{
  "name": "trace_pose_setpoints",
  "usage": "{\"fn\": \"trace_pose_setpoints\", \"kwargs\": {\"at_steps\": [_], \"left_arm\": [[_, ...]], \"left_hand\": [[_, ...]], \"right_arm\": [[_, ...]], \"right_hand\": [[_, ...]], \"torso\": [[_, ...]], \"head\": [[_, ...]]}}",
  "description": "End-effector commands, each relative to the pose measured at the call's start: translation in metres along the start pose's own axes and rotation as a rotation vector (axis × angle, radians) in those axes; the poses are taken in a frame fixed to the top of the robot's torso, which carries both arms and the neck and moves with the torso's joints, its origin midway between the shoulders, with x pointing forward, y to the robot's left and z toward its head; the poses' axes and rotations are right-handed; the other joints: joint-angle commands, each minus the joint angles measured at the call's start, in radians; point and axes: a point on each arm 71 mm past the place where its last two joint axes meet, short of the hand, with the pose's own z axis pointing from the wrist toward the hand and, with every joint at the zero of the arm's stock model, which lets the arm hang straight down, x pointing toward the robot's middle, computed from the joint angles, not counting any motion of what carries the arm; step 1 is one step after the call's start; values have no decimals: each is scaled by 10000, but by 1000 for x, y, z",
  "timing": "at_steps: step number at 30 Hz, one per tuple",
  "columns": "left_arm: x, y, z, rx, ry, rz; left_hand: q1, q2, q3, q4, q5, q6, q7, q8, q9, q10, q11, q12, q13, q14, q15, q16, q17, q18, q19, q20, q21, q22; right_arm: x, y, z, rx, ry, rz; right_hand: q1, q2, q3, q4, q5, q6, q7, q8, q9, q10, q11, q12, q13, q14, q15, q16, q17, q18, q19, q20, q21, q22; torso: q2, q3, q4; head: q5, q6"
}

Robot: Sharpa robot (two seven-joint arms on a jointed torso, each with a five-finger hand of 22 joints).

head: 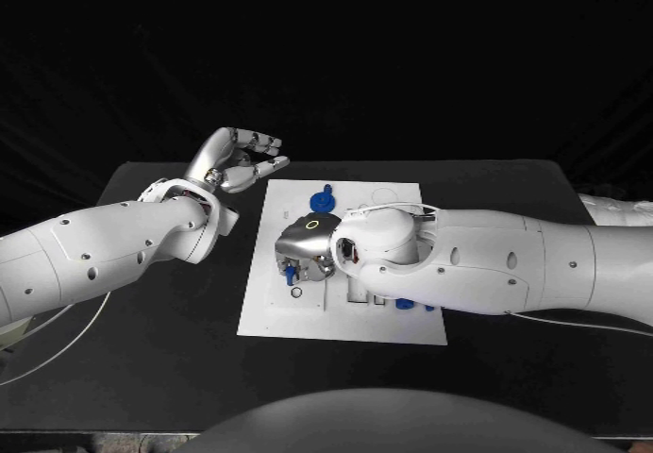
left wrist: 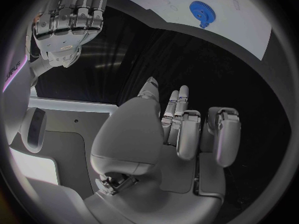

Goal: Assemble the parts on the task board

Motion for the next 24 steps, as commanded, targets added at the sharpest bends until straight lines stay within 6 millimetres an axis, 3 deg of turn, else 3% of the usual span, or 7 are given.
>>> {"fn": "trace_pose_setpoints", "kwargs": {"at_steps": [1, 24], "left_arm": [[1, -2, 0, 139, 93, -46], [1, -2, 0, 149, 71, -15]], "left_hand": [[74, 10, -58, 5, 65, 50, -8, -33, -15, 33, -44, 14, -1, 629, -43, -50, 1462, -76, 1052, -92, 25, 2628], [74, 10, -58, 5, 65, 50, -8, -33, -15, 33, -44, 14, -1, 629, -43, -50, 1462, -76, 1052, -92, 25, 2628]], "right_arm": [[3, 2, 0, -155, 450, -218], [7, 4, 3, -241, 833, -157]], "right_hand": [[-88, 4, 37, 13, 64, 62, 23, -11, 3, -75, -2, -50, -15, 1042, 0, 41, 2635, -69, 1064, 12, 45, 2630], [-94, -7, 71, 24, 65, -14, 36, -71, -17, -189, 10, -48, -14, 1042, -1, 41, 2635, -69, 1064, 10, 45, 2630]], "torso": [[-3, -7, -3], [3, -3, 2]], "head": [[-9, 2], [-56, 2]]}}
